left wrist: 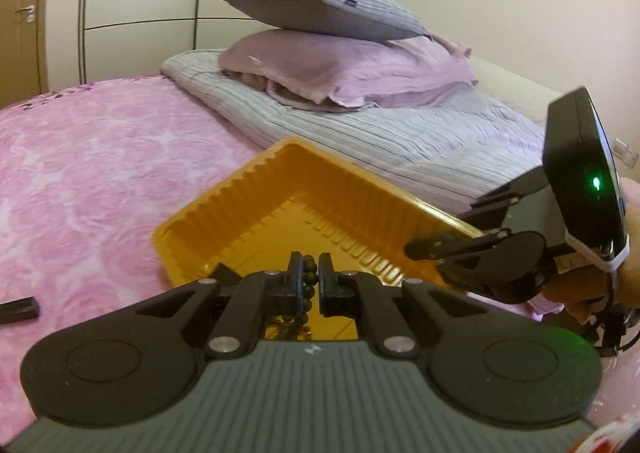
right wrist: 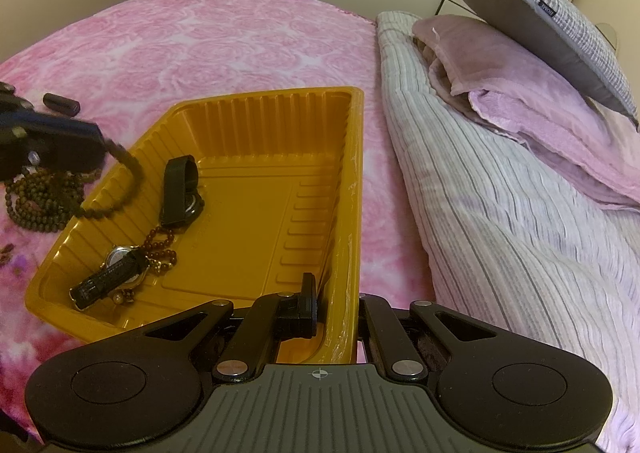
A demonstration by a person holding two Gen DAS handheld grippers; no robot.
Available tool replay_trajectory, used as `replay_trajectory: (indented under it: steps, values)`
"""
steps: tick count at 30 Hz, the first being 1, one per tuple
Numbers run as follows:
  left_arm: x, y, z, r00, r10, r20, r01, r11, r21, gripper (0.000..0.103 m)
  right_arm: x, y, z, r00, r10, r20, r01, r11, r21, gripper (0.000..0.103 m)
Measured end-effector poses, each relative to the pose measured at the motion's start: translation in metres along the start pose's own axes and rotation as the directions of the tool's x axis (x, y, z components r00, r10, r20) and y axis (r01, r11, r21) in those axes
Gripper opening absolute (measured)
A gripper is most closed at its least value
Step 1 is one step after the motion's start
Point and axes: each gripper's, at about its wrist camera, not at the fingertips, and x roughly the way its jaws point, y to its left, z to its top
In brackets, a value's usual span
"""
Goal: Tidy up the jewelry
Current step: 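Carry the wooden bracelet into the tray and open the left tool, then grasp the long dark bead necklace with the left tool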
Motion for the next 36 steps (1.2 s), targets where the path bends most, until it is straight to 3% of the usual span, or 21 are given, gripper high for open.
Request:
replay_trajectory:
  steps: [15, 23, 30, 36]
  values:
    - [0.018, -0.013, -0.015, 0.998, -0.029, -0.053, 0.029, 1.0, 0.009, 0.006, 0.0, 0.0, -0.001, 1.0, 0.001, 0.001, -0.001, 1.0, 0.001, 0.004]
    - [0.013, -0.001, -0.021, 0.998, -0.008, -0.062, 0.007, 1.0, -0.028, 0.017, 0.0, -0.001, -0.001, 1.0, 0.0, 0.001, 0.0, 1.0, 0.0, 0.004]
    - [-0.018, 0.035, -0.034, 0.994, 0.097, -0.048, -0.102, 0.991, -0.09, 0.028, 0.0, -0.001, -0.001, 1.0, 0.0, 0.001, 0.0, 1.0, 0.001, 0.004]
    - [-0.046, 0.079, -0.061, 0.966, 0.249, -0.068, -0.257, 0.953, -0.159, 0.037, 0.0, -0.001, -0.001, 1.0, -0.001, 0.0, 0.001, 1.0, 0.0, 0.004]
